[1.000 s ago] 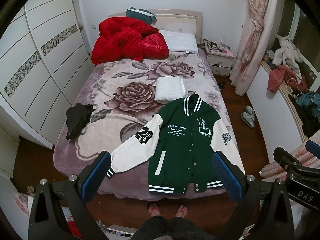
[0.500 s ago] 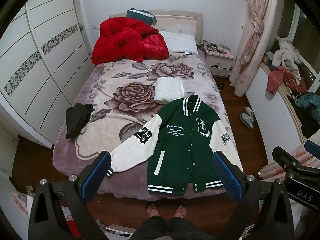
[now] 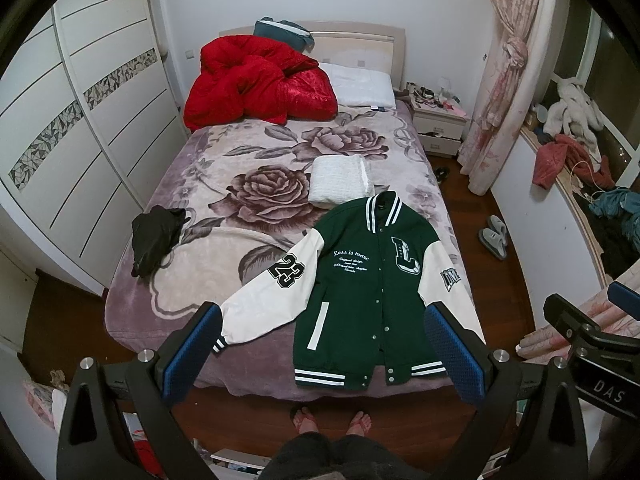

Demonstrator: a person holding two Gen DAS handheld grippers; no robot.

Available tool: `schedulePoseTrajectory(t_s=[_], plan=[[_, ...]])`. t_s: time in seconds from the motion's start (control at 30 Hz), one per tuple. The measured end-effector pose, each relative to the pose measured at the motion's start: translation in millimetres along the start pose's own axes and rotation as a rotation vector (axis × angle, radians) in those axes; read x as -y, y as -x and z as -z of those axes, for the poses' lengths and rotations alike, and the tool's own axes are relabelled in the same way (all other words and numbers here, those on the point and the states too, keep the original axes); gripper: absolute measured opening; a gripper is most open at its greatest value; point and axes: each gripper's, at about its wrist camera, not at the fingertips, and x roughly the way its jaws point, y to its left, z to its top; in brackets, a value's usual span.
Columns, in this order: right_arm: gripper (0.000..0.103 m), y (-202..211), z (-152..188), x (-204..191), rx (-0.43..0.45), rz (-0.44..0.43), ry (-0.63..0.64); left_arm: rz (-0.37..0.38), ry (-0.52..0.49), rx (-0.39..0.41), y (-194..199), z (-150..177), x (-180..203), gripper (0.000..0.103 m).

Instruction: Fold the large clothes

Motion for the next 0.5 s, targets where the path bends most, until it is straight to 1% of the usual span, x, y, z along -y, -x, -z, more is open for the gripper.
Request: schedulePoseTrajectory(t_s=[0.5], plan=[[0.103,-1.1,-0.6,-0.2,0.0,-0.001,-0.002,-0.001,0.001,0.006,1.6,1.5,-2.1,0.103]])
